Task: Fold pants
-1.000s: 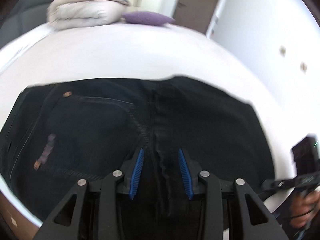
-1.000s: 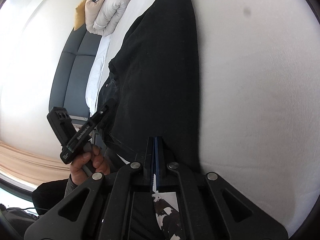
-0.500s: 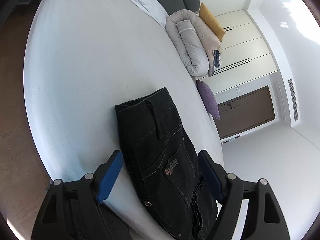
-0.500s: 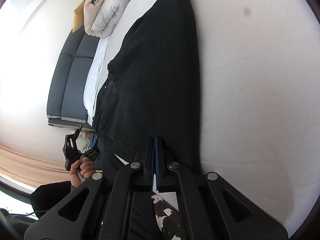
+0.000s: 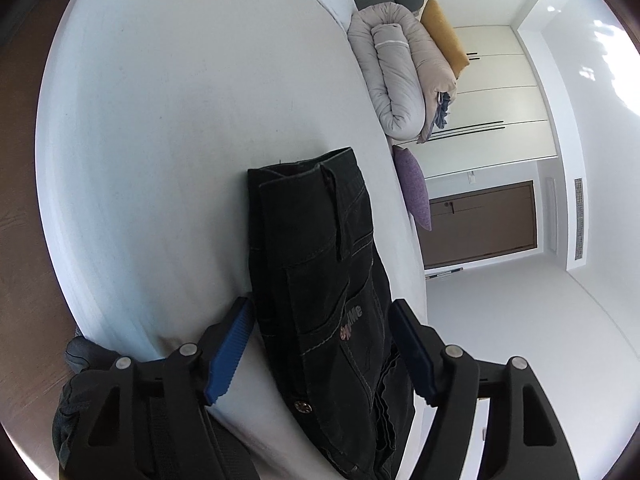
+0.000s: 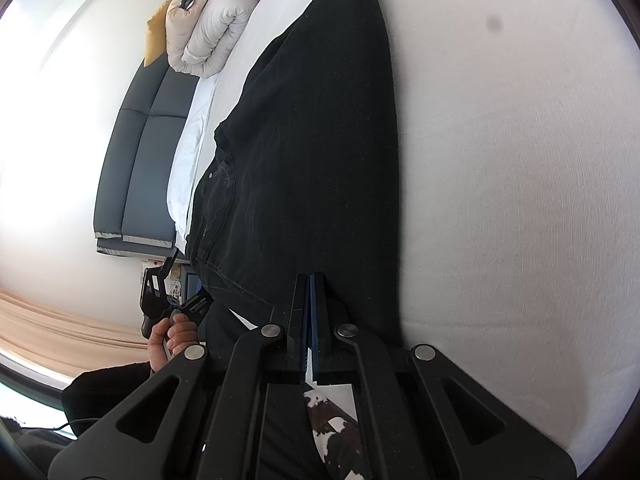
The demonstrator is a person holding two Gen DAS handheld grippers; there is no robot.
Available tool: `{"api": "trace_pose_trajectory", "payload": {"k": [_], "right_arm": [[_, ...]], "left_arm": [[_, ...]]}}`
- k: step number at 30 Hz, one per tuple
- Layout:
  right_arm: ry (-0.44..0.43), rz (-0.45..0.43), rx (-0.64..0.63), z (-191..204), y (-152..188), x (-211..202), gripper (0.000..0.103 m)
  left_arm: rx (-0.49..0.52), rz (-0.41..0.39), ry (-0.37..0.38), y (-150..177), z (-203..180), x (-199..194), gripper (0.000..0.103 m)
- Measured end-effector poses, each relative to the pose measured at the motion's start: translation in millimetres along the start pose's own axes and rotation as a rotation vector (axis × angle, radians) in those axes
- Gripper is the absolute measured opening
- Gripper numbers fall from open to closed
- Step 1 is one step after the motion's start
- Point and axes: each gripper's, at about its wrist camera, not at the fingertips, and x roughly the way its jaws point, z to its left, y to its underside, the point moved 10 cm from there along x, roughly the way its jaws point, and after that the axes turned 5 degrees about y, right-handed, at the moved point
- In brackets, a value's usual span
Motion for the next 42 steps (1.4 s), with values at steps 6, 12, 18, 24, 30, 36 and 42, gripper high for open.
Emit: {"api": "trace_pose_trajectory", "payload": {"k": [6,12,18,24,30,36,42], "right_arm": [[-0.004,-0.002,0.0,1,-1,2,0.0],[-0.004,-0.006,0.002,1,-2,2,0.0],[0.006,-0.004,0.009,1,-2,2,0.0],[0.03,-0.01,-0.028,20,-4,-8,0.005],[0.006,-0.013,-0.174,90,-26,-3,0.005],[-0.01,0.101,-0.174,132,-63,70,0.005],[-0.017,0.175,-0.082,134,-87,142,0.005]], "left_arm": [[-0.113,-0.003,0.1,-15,11,3,0.064],[-0.146,0.001,0.112,-24,15,15,0.03],[-0.128,-0.014,0.119,-23,15,13,0.017],[-0.001,-0.046,0.06,-21,-3,9,0.014],[0.138,-0.06,0.018,-17,-31,8,0.013],[0.368,-0.049,0.022,0,-88,12,0.012],[0.568,-0.008,0.01,27,-127,23,0.012]]}}
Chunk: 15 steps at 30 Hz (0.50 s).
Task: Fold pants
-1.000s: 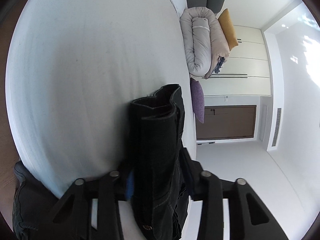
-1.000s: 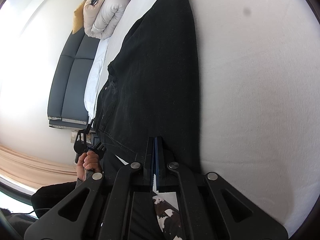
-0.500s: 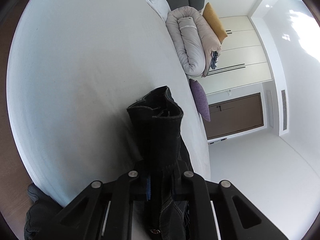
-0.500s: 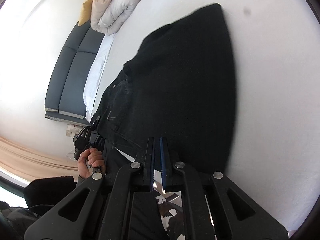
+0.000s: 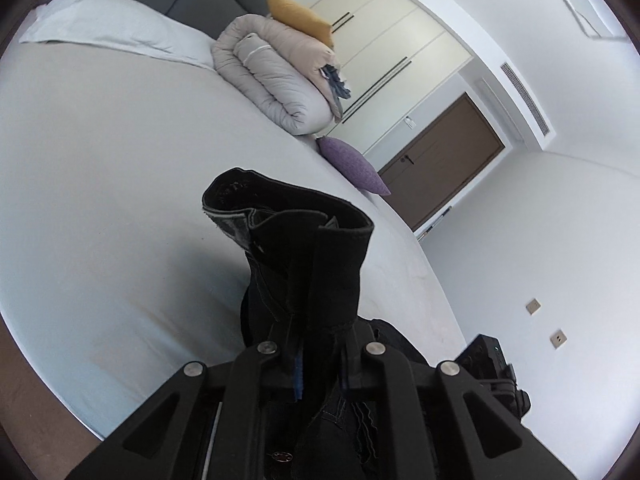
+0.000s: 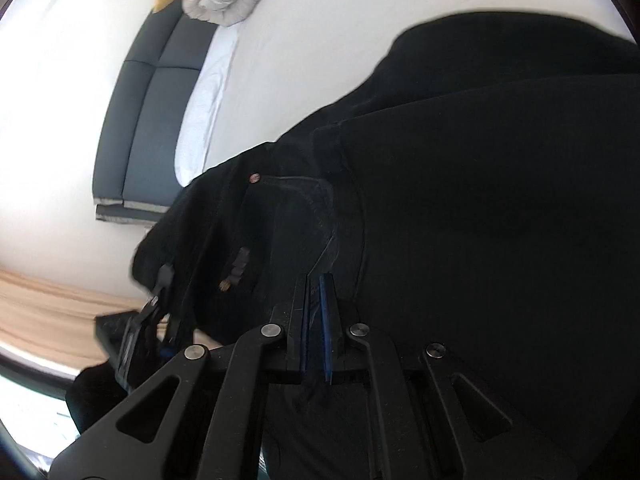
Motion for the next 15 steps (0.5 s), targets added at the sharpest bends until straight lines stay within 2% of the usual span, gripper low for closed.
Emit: {"api": "trace_pose_trajectory", "payload": {"k": [2,3,4,7,11,13,15], "right_arm": [[0.0,0.015,0.02,-5,-4,13,0.005],[0.037,0.022,0.016,-10,-4,19,0.0],[0.052,0.024,0.009,-16,-5,23,0.0],[0.025,0.008,0.013,-22,-6,24,0.0],[0.058,-0.019,-0.041,-20,-7,25,0.0],[0.014,-0.03,-0.04,-17,-8,19,0.0],[-0.048,-0.069,-0.018,-17,-8,2,0.011]], "left_arm": [[0.04,0.013,-0.005,1,-8,4,0.012],[0.059,0.018,-0.008,2,-12,6,0.012],[0.079,0.022,-0.011,3,-16,7,0.012],[0.15,0.043,-0.011,7,-34,14,0.012],[0.285,0.101,0.0,26,-67,28,0.012],[0.352,0.133,0.005,38,-86,36,0.012],[0.42,0.158,0.009,51,-102,40,0.012]]}}
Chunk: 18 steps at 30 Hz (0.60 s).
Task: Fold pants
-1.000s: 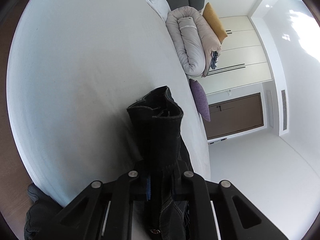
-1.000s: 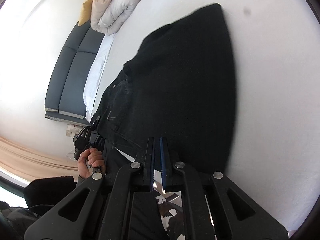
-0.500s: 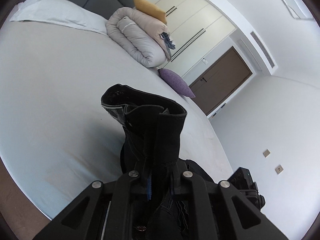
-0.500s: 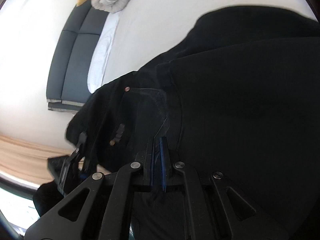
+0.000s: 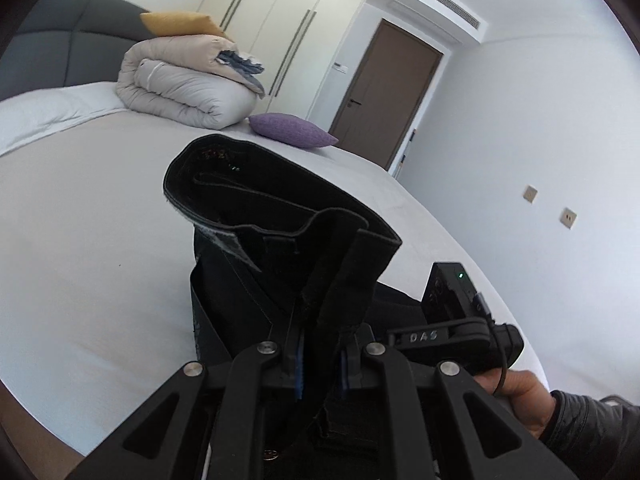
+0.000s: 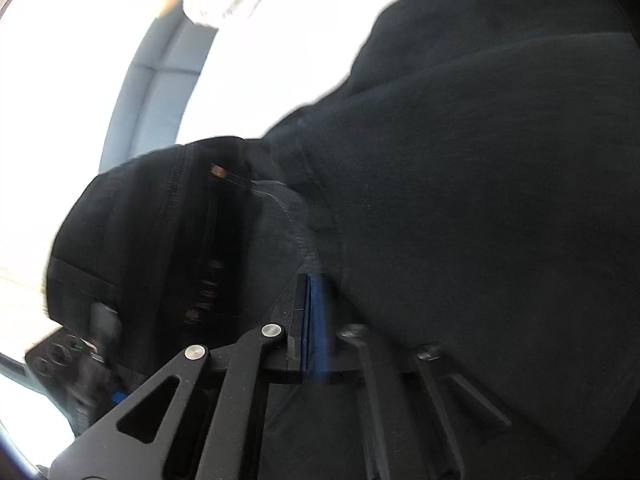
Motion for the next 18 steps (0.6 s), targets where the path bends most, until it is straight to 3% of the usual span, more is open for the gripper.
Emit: {"api": "trace_pose_trajectory", "payload": {"k": [1,3,5,10,16,18], "right_arm": [[-0.029,-0.051,0.003,0,-3,-17,0.019],[-0.101,-0.123,0.036,-3,-6,-47,0.062],[-0.165,-0.187,0.095,-10,-12,-82,0.08],[-0.203,-0.193,0.088,-19,-12,-131,0.084],[-0.154,-0.15,0.096,-30,10,-126,0.085],[-0.136,-0.152,0.095,-33,10,-128,0.085]], "left_arm": [[0.032,0.012,0.0,3,-9,3,0.012],[0.095,0.041,-0.002,10,-25,10,0.012],[0.155,0.074,-0.009,19,-41,20,0.012],[0.315,0.161,-0.03,47,-76,43,0.012],[0.512,0.275,-0.01,101,-122,67,0.012],[0.594,0.292,-0.039,116,-131,70,0.012]]}}
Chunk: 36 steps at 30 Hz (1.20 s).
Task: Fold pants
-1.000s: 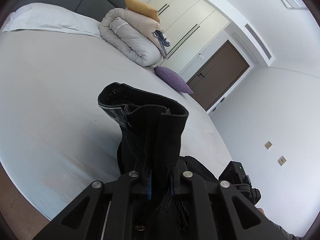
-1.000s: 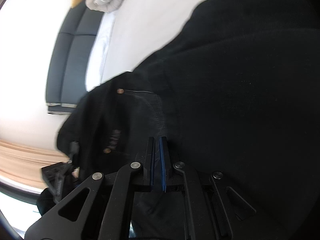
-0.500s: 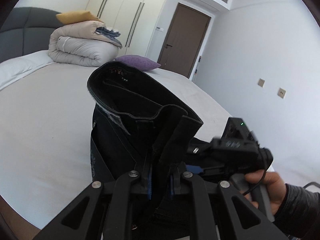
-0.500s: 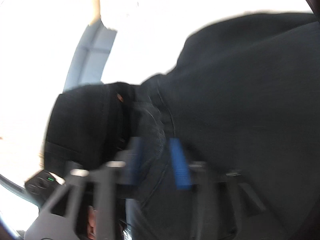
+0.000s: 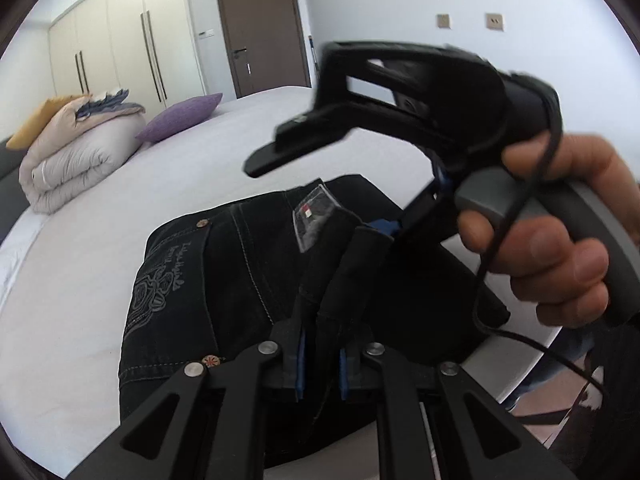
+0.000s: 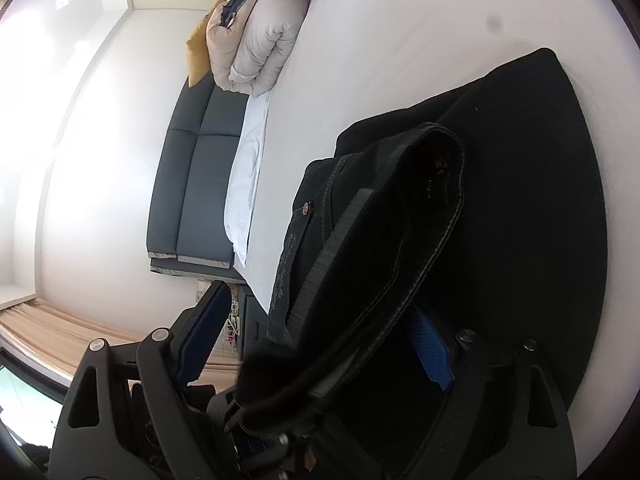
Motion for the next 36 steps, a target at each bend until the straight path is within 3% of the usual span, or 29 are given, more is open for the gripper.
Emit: {"api": "trace_pose_trajectory", "payload": {"k": [4,7,8,9,10,12,21,27,36], "right_arm": [[0.106,0.017,-0.027,-8,-2,2,0.083],[0.182,0.026,-0.072,-14,1,-3,0.072],[0.223,0.031,-0.086,-19,1,-2,0.06],[0.259,0.036,-0.099,-28,1,-5,0.036],[0.28,0.04,-0.099,-33,1,-7,0.025],[0.264,0.03,-0.076,-40,7,-9,0.015],[0.279,-0.078,-0.137,-39,-8,-51,0.013],[0.267,-0.117,-0.094,-60,3,-77,0.013],[0.262,-0.129,-0.056,-84,5,-65,0.013]], "left_arm": [[0.053,0.018,-0.03,5,-7,3,0.012],[0.079,0.019,-0.045,4,-10,4,0.012],[0.085,0.021,-0.048,3,-12,5,0.012],[0.089,0.022,-0.049,3,-13,6,0.012],[0.089,0.026,-0.043,4,-14,6,0.012],[0.099,0.029,-0.041,3,-19,8,0.012],[0.165,-0.009,0.002,-21,-38,8,0.012],[0.187,0.012,0.042,-11,-55,11,0.012],[0.184,0.045,0.063,-3,-59,17,0.013]]}}
